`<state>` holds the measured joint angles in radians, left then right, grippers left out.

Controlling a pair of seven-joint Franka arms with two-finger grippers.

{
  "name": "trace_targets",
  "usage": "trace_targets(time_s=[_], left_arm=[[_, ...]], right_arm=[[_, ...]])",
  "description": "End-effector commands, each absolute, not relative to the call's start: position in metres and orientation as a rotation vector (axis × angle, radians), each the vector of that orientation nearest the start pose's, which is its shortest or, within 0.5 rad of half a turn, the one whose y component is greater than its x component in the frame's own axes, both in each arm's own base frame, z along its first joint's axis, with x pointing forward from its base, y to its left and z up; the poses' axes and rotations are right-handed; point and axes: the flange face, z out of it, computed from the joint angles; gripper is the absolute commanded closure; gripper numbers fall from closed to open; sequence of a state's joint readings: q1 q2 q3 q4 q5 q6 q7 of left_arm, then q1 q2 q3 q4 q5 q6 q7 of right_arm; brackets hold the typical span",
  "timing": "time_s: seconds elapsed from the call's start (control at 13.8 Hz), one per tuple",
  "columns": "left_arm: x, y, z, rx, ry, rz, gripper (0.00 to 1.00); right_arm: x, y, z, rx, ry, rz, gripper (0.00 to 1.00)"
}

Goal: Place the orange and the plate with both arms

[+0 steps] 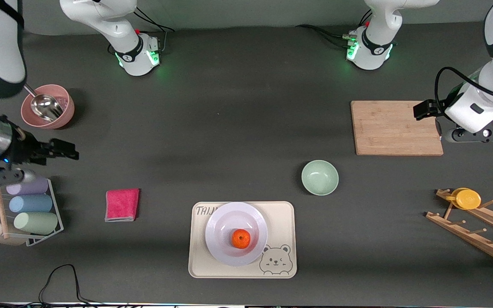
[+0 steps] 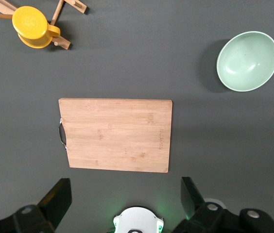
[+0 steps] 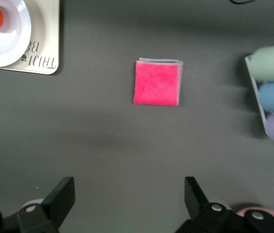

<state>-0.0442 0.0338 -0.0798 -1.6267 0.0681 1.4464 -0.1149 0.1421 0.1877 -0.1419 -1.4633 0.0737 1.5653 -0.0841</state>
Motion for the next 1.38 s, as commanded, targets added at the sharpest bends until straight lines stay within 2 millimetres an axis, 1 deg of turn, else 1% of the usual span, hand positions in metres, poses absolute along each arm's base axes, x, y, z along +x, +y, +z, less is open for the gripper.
trace_targets(time_s=[0.0,0.22,0.29,0.43,0.58,0.65,0.72,0.8,1.09,1.3], left_arm=[[0.536,-0.059,0.579,-3.032,0.078,0.317,0.0],[0.538,-0.06,0.581,-3.034,0.083,0.286,0.0],[0.541,-0.061,0.578,-3.04,0.084,0.288,0.0],[0.542,-0.064,0.58,-3.03,0.095,0.27,0.0],[0.548,-0.067,0.579,-3.037,0.106,0.222,0.0],[0.549,-0.069,0.581,-3.048,0.107,0.196,0.0],[0.548,-0.075,0.586,-3.053,0.123,0.17,0.0],[0.548,-0.09,0.59,-3.052,0.162,0.154,0.0],[0.543,-0.091,0.597,-3.048,0.167,0.163,0.0],[0.547,-0.089,0.595,-3.049,0.166,0.147,0.0]], right_arm=[[0.578,-0.001,0.58,-3.126,-0.052,0.111,0.0],[0.567,-0.013,0.593,-3.131,-0.021,0.081,0.0],[0.566,-0.013,0.595,-3.139,-0.012,0.079,0.0],[0.565,-0.014,0.598,-3.148,0.033,0.075,0.0],[0.561,-0.016,0.602,-3.151,0.051,0.065,0.0],[0.559,-0.018,0.602,-3.15,0.055,0.082,0.0],[0.558,-0.024,0.603,-3.15,0.072,0.082,0.0],[0.558,-0.026,0.602,-3.149,0.075,0.087,0.0],[0.555,-0.023,0.604,-3.15,0.058,0.087,0.0],[0.555,-0.023,0.604,-3.15,0.056,0.092,0.0]])
